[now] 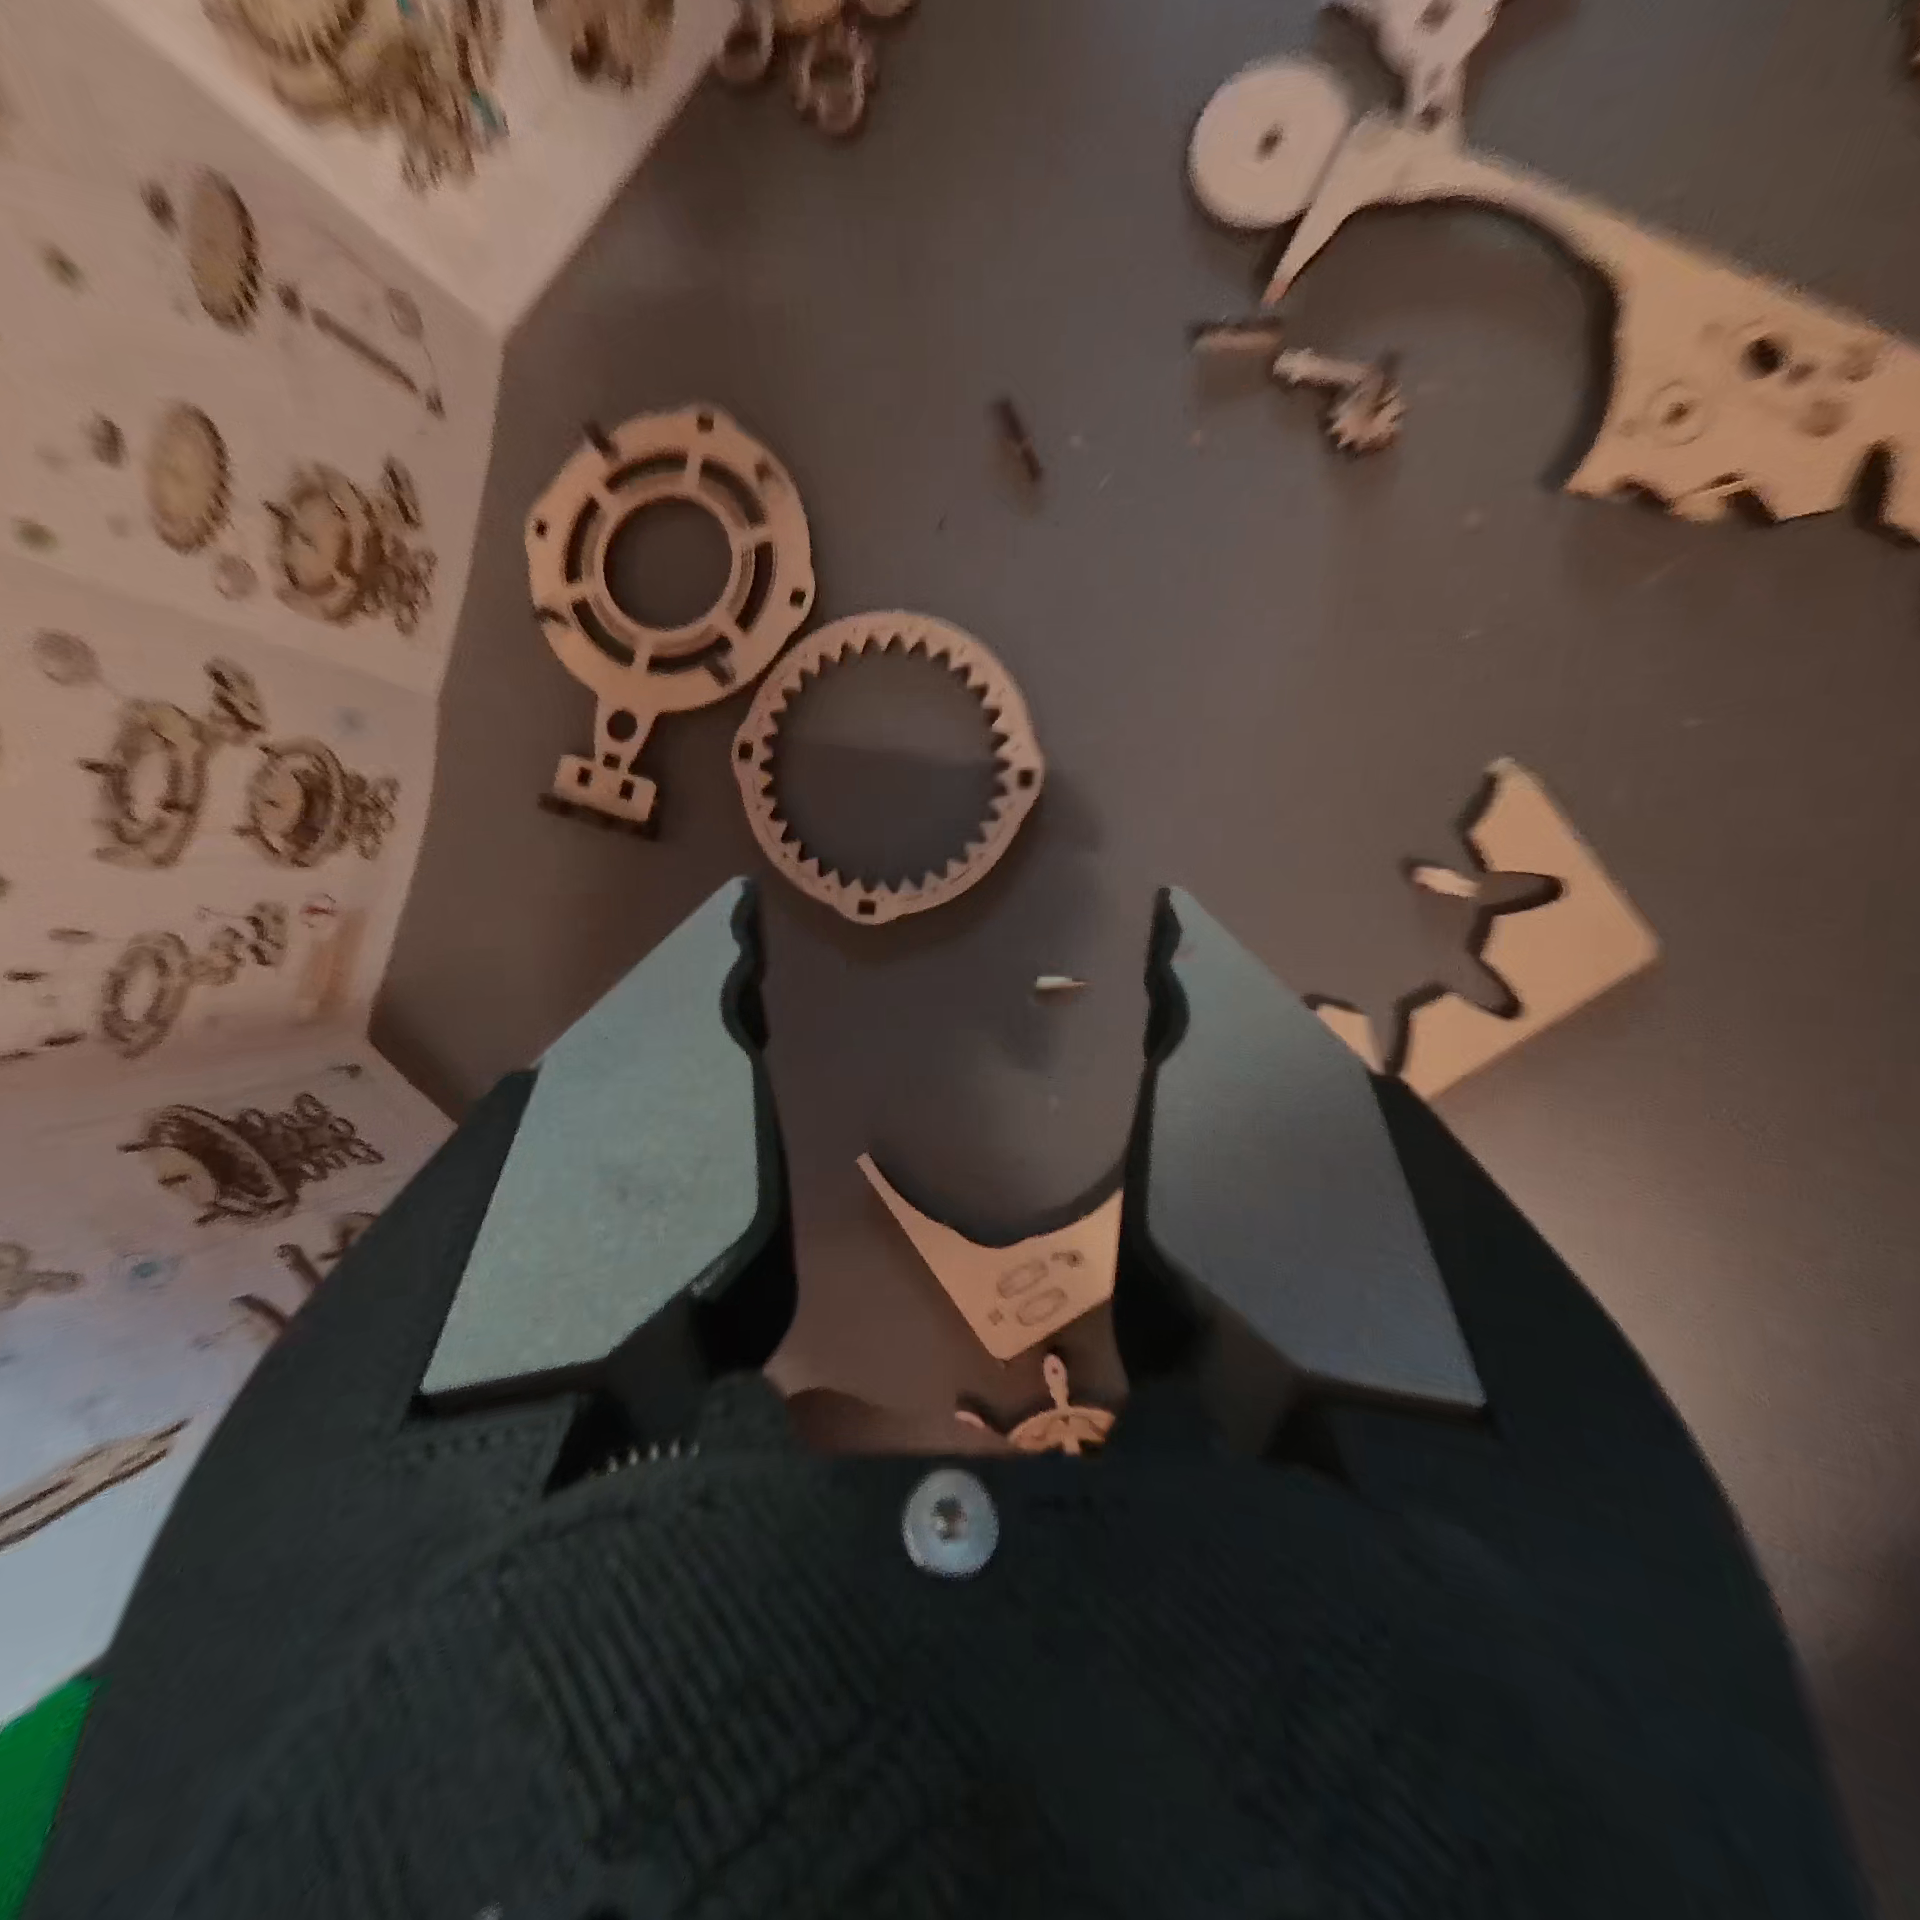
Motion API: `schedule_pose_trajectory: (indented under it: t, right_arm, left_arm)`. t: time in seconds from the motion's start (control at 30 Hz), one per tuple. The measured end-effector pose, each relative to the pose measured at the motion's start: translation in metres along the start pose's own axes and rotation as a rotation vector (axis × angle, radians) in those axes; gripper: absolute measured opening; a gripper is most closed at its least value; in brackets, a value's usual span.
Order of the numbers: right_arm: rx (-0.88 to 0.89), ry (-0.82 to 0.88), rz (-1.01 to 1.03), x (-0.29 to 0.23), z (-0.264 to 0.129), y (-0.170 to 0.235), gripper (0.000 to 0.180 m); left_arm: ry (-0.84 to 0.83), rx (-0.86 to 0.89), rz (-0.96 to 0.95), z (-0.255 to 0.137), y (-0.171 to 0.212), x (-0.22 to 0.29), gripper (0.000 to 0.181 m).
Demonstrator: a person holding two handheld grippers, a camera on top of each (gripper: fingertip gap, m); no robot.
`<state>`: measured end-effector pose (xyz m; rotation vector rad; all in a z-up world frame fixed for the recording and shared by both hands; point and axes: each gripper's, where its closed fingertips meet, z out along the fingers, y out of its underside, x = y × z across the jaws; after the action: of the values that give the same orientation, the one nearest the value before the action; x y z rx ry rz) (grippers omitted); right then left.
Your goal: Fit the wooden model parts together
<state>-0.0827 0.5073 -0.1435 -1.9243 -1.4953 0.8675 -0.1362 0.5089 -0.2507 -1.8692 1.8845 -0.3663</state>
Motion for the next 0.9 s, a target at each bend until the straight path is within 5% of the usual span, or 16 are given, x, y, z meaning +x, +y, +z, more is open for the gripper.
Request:
schedule_pose_trajectory:
  t: [0.27, 0.57, 0.9]
  right_arm:
    - [-0.044, -0.025, 0.030, 0.006, 0.014, 0.013, 0.000]
    - [-0.040, -0.034, 0.058, 0.014, 0.013, 0.018, 0.000]
    - [-0.092, -0.078, 0.084, 0.007, 0.031, 0.030, 0.000]
  left_arm:
    - [0.196, -0.015, 0.063, 0.031, 0.004, -0.010, 0.065]
    - [0.164, -0.062, 0.108, 0.037, 0.007, -0.030, 0.075]
    - [0.239, -0.036, 0.156, 0.034, 0.001, 0.021, 0.061]
